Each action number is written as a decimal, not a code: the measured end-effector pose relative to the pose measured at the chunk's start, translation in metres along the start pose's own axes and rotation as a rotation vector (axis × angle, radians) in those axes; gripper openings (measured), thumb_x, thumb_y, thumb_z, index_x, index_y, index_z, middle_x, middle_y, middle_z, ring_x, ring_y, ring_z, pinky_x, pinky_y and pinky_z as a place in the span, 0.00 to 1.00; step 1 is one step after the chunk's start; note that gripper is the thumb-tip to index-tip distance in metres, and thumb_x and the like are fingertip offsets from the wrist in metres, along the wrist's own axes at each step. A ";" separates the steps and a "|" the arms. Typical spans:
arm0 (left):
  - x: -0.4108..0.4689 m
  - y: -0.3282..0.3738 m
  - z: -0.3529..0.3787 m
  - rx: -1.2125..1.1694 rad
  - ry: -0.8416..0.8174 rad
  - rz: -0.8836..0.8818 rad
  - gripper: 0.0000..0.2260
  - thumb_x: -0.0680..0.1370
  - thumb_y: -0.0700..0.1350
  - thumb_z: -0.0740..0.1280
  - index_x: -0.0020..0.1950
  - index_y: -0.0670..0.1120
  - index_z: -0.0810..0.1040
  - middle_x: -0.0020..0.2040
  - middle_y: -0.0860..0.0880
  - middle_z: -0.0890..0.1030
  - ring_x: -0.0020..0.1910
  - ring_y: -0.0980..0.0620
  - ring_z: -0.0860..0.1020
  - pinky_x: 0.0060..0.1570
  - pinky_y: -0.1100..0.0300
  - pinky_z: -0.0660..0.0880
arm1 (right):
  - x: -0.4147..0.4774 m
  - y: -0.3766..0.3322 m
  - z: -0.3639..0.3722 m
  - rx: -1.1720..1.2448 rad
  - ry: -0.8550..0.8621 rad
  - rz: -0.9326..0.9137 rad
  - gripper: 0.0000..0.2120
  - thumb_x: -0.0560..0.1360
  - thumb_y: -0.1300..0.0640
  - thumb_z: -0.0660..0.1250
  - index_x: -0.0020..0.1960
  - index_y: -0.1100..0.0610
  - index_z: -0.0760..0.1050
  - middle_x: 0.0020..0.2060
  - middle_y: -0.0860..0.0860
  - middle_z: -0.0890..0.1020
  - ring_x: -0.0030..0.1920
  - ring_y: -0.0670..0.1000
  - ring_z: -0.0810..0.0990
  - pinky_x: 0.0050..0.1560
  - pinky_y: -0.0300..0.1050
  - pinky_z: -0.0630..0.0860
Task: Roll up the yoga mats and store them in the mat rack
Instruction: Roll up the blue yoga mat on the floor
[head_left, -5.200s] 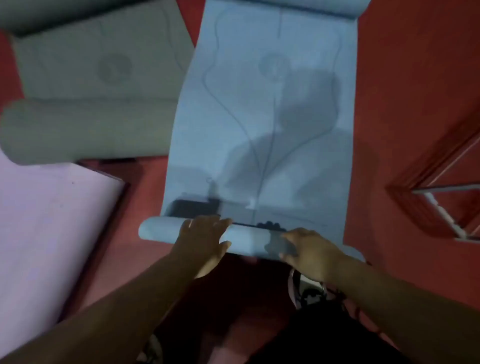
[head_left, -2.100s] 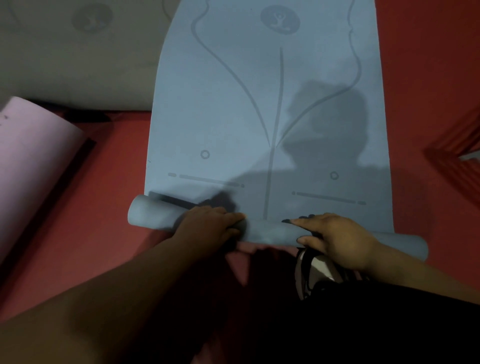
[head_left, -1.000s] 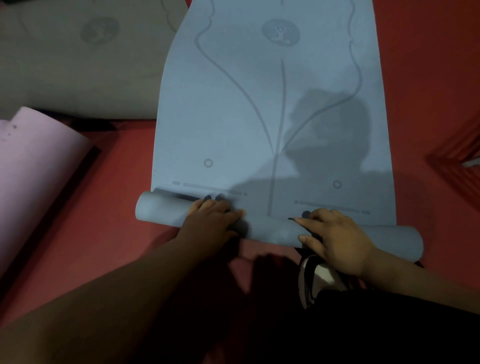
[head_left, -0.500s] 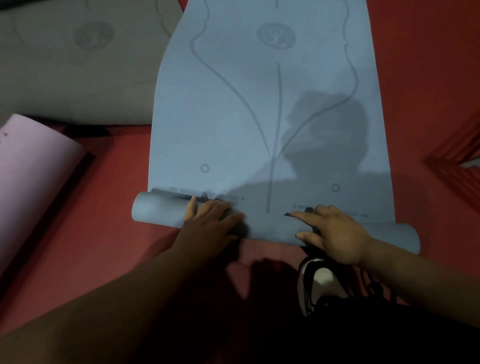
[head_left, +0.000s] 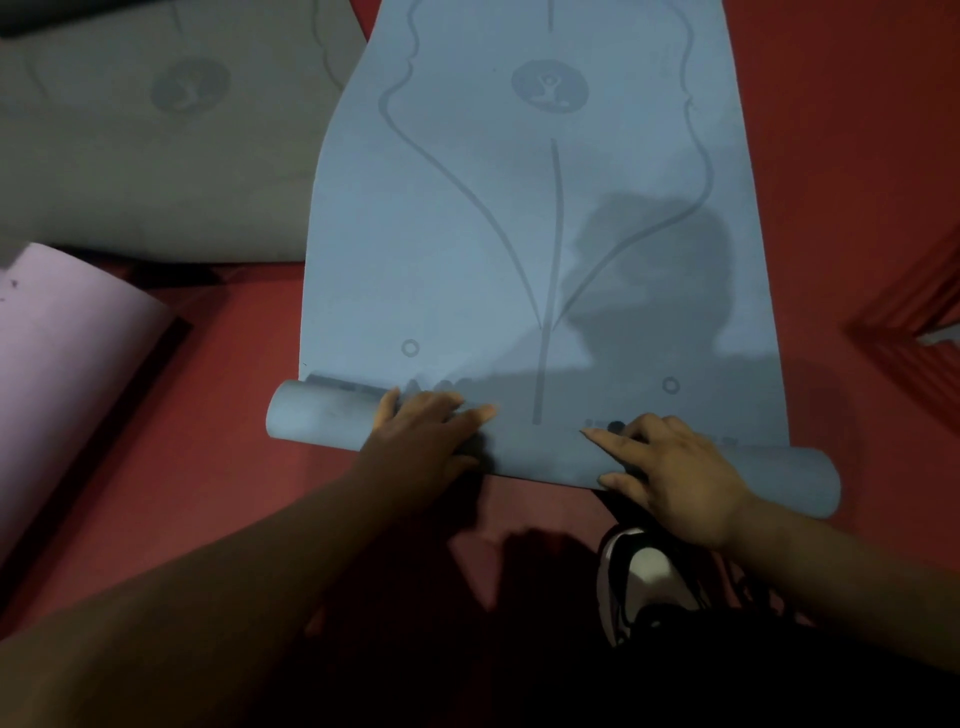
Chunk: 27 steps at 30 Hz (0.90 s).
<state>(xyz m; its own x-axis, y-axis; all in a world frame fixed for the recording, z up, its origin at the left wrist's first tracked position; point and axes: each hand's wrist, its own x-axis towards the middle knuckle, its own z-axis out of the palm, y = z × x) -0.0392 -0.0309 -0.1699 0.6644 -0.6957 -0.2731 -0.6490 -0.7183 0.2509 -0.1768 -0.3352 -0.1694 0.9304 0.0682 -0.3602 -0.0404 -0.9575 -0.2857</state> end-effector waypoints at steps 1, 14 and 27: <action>-0.006 0.001 0.005 0.006 0.043 0.003 0.32 0.71 0.61 0.72 0.73 0.63 0.67 0.65 0.49 0.77 0.65 0.45 0.77 0.68 0.32 0.65 | 0.002 0.001 -0.002 0.002 -0.017 0.000 0.30 0.77 0.29 0.49 0.78 0.34 0.60 0.51 0.42 0.69 0.51 0.48 0.69 0.54 0.45 0.71; 0.019 -0.011 -0.011 0.003 -0.144 0.010 0.23 0.79 0.59 0.66 0.75 0.69 0.67 0.70 0.60 0.74 0.69 0.52 0.71 0.67 0.52 0.63 | -0.014 -0.008 0.009 -0.148 0.178 0.043 0.31 0.76 0.36 0.63 0.78 0.41 0.65 0.61 0.54 0.74 0.58 0.58 0.74 0.59 0.58 0.72; 0.007 -0.004 -0.004 0.113 -0.042 -0.105 0.28 0.75 0.67 0.65 0.74 0.69 0.65 0.69 0.52 0.75 0.69 0.43 0.71 0.72 0.31 0.55 | 0.013 0.010 -0.016 -0.079 -0.090 0.075 0.34 0.74 0.26 0.43 0.79 0.32 0.53 0.60 0.44 0.71 0.59 0.50 0.72 0.58 0.48 0.67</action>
<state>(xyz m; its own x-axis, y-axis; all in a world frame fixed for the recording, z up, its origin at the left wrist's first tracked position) -0.0301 -0.0330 -0.1695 0.7163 -0.6141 -0.3313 -0.6159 -0.7796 0.1136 -0.1589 -0.3489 -0.1625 0.8893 0.0173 -0.4570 -0.0763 -0.9797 -0.1854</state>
